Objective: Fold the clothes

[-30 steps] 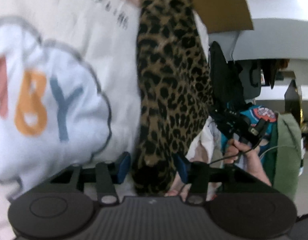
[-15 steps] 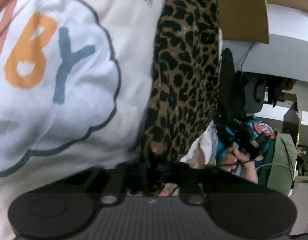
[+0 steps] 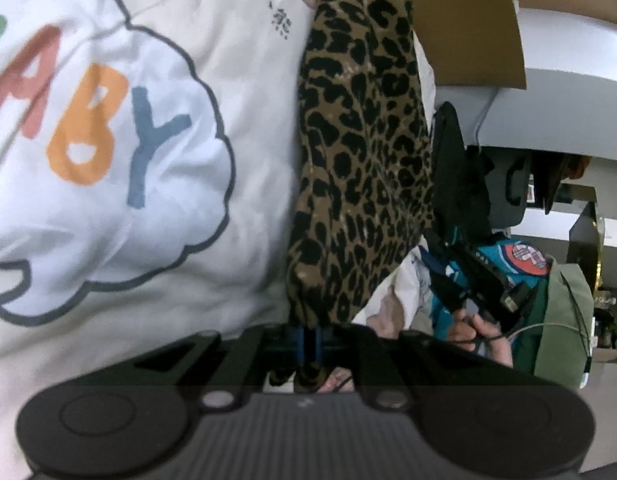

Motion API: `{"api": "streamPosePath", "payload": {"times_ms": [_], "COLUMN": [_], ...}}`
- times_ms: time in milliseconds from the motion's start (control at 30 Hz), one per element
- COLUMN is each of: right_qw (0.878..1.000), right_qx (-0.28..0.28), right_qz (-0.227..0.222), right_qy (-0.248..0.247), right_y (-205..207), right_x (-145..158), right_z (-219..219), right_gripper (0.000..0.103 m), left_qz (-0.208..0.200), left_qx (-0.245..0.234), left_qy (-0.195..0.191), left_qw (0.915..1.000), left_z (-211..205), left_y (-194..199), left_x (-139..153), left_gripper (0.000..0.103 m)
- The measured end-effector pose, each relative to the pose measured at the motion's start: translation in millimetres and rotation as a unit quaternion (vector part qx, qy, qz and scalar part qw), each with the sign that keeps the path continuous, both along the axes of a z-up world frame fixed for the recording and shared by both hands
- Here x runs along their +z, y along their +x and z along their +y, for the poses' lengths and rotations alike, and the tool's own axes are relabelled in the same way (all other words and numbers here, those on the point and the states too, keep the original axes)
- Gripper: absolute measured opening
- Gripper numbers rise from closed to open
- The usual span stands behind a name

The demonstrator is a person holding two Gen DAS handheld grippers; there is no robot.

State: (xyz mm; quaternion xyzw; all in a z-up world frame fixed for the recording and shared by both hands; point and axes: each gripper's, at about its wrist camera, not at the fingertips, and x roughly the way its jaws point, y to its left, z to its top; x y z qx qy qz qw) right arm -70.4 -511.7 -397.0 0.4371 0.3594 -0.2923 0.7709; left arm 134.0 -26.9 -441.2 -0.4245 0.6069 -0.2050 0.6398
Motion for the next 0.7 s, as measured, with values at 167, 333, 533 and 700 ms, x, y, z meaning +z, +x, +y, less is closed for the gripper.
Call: {"api": "streamPosePath", "payload": {"times_ms": [167, 333, 533, 700], "right_qw": [0.999, 0.999, 0.998, 0.991], "right_qx": [0.005, 0.018, 0.060, 0.126], "right_qz": [-0.039, -0.031, -0.011, -0.004], "right_qy": [0.027, 0.013, -0.027, -0.053], "right_y": [0.2, 13.8, 19.5, 32.5], "right_x": [-6.3, -9.6, -9.7, -14.0], "right_z": [2.0, -2.0, 1.8, 1.0], "right_gripper": [0.043, 0.045, 0.047, 0.049], "left_qz": [-0.003, -0.006, -0.008, -0.012], "left_qx": [0.007, 0.016, 0.018, 0.016], "left_qy": [0.010, 0.018, 0.032, 0.039], "left_qw": [0.9999, 0.9997, 0.9993, 0.9991], "left_z": [6.0, 11.8, 10.7, 5.8], "left_y": [0.3, 1.1, 4.8, 7.5], "left_x": [6.0, 10.5, 12.5, 14.4], "left_gripper": [0.005, 0.005, 0.005, 0.005]}}
